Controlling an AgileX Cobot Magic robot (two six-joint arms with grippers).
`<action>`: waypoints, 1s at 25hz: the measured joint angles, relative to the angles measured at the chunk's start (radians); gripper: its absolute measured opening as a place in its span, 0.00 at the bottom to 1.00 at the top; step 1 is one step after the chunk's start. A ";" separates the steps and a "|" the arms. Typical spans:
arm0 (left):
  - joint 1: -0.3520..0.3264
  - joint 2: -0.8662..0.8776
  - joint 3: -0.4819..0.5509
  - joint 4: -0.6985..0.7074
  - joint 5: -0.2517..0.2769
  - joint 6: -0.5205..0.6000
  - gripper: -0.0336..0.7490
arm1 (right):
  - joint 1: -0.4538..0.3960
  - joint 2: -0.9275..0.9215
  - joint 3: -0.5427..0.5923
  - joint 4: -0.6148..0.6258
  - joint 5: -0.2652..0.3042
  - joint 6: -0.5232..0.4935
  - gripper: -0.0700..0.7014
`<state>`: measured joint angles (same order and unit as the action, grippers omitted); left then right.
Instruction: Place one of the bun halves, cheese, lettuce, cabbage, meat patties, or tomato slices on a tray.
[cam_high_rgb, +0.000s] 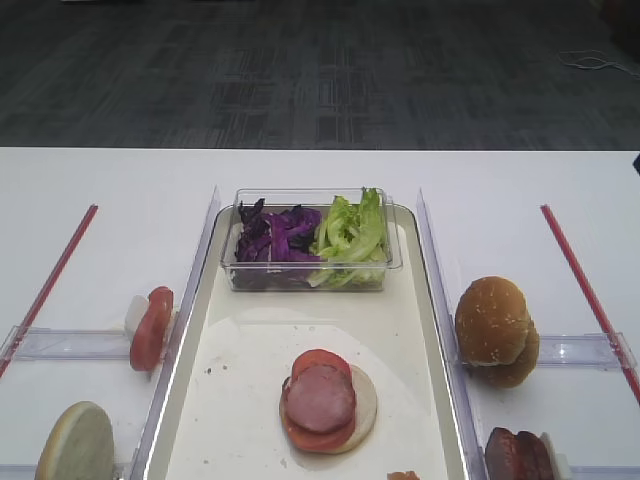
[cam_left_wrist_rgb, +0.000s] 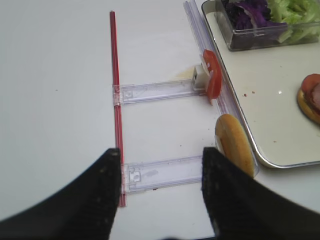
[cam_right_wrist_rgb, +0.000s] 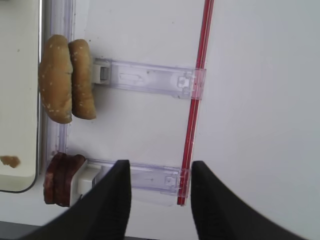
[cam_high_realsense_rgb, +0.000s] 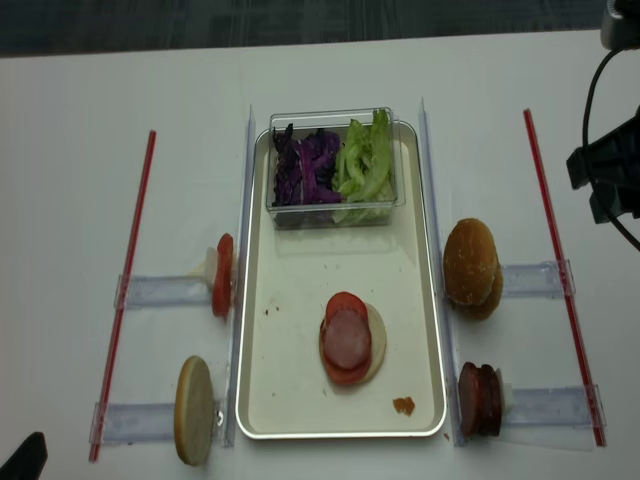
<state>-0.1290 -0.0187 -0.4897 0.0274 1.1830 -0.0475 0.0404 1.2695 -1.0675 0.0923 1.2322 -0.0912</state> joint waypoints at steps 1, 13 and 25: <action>0.000 0.000 0.000 0.000 0.000 0.000 0.49 | 0.000 -0.019 0.010 0.000 0.000 -0.002 0.50; 0.000 0.000 0.000 0.000 0.000 0.000 0.49 | 0.000 -0.398 0.249 0.001 0.007 0.001 0.50; 0.000 0.000 0.000 0.000 0.000 0.000 0.49 | 0.000 -0.810 0.308 0.059 0.032 -0.018 0.47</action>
<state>-0.1290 -0.0187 -0.4897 0.0274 1.1830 -0.0475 0.0399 0.4599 -0.7593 0.1514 1.2646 -0.1097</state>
